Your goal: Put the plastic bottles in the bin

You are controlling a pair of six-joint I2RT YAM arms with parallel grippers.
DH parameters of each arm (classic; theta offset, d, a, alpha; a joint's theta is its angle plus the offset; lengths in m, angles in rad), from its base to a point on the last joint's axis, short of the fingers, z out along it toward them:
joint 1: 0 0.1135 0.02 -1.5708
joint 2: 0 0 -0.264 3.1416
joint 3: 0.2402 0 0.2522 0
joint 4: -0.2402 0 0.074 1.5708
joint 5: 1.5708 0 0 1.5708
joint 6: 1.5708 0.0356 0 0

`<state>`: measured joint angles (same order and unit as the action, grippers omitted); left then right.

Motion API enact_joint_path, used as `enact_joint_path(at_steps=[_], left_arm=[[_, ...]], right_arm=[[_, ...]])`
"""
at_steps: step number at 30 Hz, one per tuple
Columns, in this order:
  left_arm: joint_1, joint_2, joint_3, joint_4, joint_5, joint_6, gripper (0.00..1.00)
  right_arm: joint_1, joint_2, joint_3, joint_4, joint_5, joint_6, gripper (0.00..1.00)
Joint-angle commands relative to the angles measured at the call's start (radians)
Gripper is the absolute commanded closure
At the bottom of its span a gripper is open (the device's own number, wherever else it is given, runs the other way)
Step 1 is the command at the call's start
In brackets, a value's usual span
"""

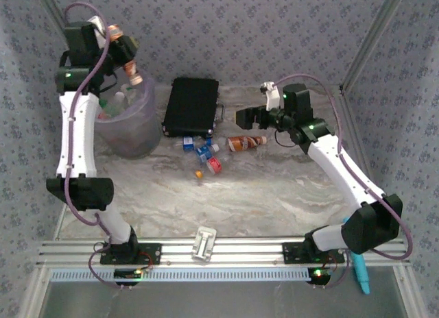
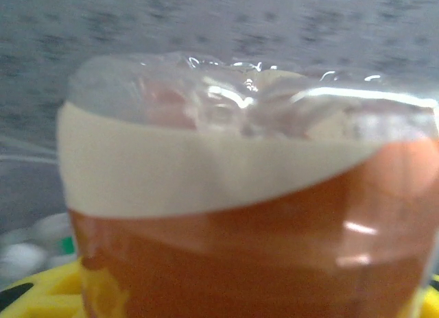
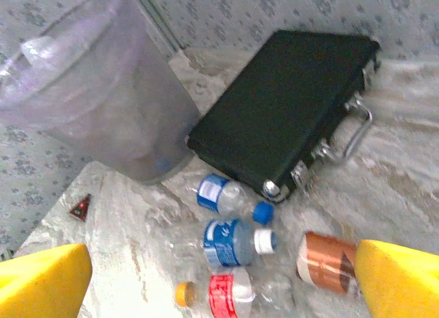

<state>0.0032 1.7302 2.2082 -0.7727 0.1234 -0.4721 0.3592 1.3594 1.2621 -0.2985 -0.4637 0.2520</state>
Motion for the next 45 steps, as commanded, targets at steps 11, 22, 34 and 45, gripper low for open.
enact_joint_path(at_steps=[11, 22, 34, 45], left_arm=[[0.084, -0.061, -0.084, -0.239, -0.235, 0.248, 0.69], [0.086, -0.2, -0.473, -0.118, -0.324, 0.251, 0.61], [0.093, -0.209, -0.519, -0.058, -0.279, 0.233, 0.33], [0.097, -0.209, -0.37, -0.11, -0.296, 0.279, 0.14]], right_arm=[[-0.095, -0.142, -0.202, -0.012, -0.004, 0.057, 0.0], [-0.111, -0.148, -0.205, -0.022, -0.001, 0.055, 0.0], [-0.116, -0.118, -0.188, -0.019, -0.01, 0.068, 0.01], [-0.117, -0.099, -0.182, -0.024, 0.004, 0.077, 0.01]])
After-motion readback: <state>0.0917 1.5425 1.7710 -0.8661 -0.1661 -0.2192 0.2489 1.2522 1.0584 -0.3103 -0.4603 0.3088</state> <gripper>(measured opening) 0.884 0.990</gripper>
